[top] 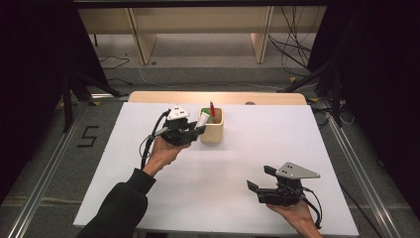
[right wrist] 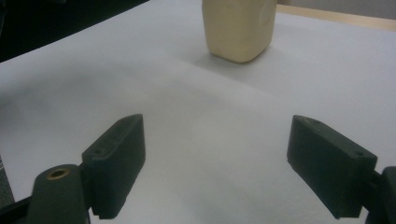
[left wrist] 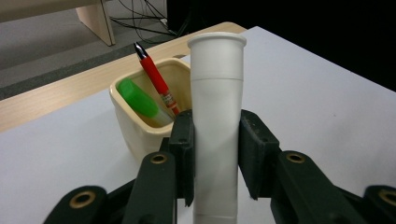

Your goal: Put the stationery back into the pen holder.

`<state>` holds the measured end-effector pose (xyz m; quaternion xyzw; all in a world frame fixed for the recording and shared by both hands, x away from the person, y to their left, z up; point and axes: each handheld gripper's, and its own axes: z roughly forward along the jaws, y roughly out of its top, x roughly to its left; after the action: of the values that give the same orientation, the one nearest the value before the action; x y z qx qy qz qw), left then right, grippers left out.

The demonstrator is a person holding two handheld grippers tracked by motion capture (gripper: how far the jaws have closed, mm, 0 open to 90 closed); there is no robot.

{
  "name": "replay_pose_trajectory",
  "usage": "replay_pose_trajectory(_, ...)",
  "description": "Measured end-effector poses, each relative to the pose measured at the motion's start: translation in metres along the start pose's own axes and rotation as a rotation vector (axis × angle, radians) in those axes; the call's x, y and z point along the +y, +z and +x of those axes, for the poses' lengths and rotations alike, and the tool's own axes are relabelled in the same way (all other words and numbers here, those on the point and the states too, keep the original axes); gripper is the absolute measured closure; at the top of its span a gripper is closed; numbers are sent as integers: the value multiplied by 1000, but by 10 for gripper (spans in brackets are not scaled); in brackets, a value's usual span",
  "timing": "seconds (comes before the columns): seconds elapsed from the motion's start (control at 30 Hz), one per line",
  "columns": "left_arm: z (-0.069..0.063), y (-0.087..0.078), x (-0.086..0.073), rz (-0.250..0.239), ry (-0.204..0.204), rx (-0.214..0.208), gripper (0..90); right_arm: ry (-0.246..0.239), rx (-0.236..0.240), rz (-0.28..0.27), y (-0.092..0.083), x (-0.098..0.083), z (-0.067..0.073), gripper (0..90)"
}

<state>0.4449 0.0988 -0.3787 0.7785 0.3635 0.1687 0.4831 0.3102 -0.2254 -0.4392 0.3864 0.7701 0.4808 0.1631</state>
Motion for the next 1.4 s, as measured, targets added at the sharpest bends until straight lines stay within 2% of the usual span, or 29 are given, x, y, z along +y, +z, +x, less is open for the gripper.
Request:
replay_pose_trajectory(0.43,9,26,20,-56,-19,48,691,-6,-7,-22,-5,-4,3,187)
replay_pose_trajectory(0.63,11,35,26,-70,-2,51,691,-1,-20,-27,-7,-6,2,178)
replay_pose_trajectory(0.7,12,37,27,-80,-8,47,691,1,-20,-26,-7,-6,2,173)
replay_pose_trajectory(1.07,20,54,35,-80,-19,66,691,-10,-12,-22,-6,-7,4,169)
replay_pose_trajectory(1.4,22,72,33,-49,-24,84,690,-9,-7,-24,-6,-7,3,170)
